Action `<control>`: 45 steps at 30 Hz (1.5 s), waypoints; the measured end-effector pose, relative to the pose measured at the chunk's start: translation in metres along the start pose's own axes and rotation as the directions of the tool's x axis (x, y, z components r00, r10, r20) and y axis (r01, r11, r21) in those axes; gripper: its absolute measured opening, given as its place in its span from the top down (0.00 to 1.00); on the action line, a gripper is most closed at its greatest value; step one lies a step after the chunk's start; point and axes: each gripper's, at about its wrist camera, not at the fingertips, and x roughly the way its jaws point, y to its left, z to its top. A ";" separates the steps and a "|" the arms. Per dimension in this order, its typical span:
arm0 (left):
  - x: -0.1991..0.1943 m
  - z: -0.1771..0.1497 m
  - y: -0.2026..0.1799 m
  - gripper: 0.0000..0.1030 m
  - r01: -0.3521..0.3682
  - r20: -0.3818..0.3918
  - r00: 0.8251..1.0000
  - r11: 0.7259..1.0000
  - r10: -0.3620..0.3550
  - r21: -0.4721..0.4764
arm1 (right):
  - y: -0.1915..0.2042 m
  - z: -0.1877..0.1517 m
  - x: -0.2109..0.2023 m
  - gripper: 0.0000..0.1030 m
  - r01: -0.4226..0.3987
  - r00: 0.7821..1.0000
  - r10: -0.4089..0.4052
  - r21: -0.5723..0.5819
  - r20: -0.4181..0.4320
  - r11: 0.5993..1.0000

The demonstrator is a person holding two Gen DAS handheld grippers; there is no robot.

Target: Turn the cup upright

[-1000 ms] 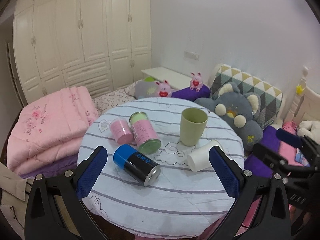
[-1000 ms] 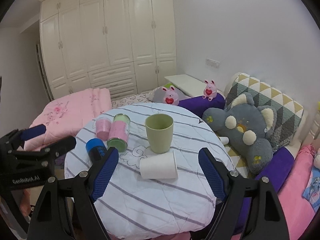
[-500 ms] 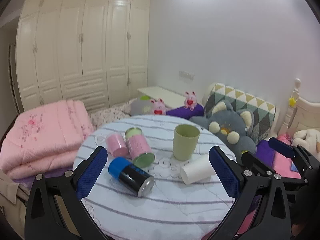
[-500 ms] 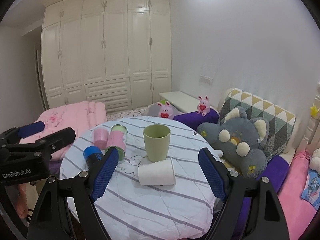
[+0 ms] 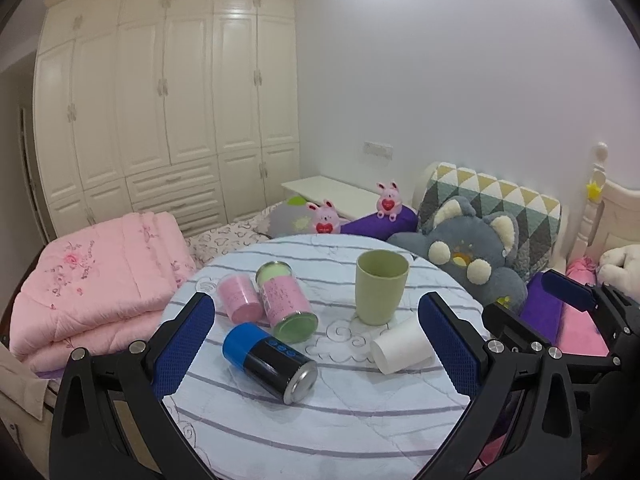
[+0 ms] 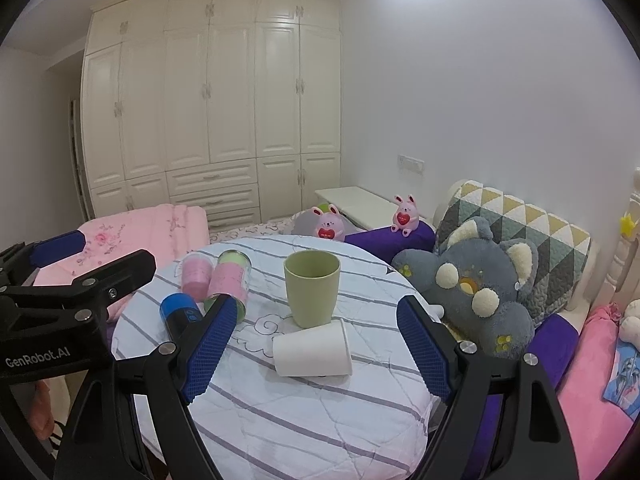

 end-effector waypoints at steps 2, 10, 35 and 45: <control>0.000 0.002 -0.001 0.00 0.004 0.007 1.000 1.000 -0.004 0.001 | -0.001 0.001 0.000 0.19 0.000 1.000 0.000 0.005 0.004 1.000; 0.002 0.008 -0.006 0.00 0.029 0.050 0.998 0.999 -0.030 0.017 | -0.004 0.004 0.003 0.19 -0.004 1.000 0.004 0.011 0.014 1.000; 0.020 0.007 -0.008 0.00 0.045 0.035 0.998 0.999 -0.044 -0.010 | -0.006 0.009 0.011 0.19 0.034 0.999 -0.034 0.020 0.007 0.999; 0.014 0.006 -0.006 0.00 0.047 0.054 0.997 0.999 -0.046 -0.012 | -0.005 0.013 0.010 0.19 0.052 0.998 -0.053 0.015 0.035 0.999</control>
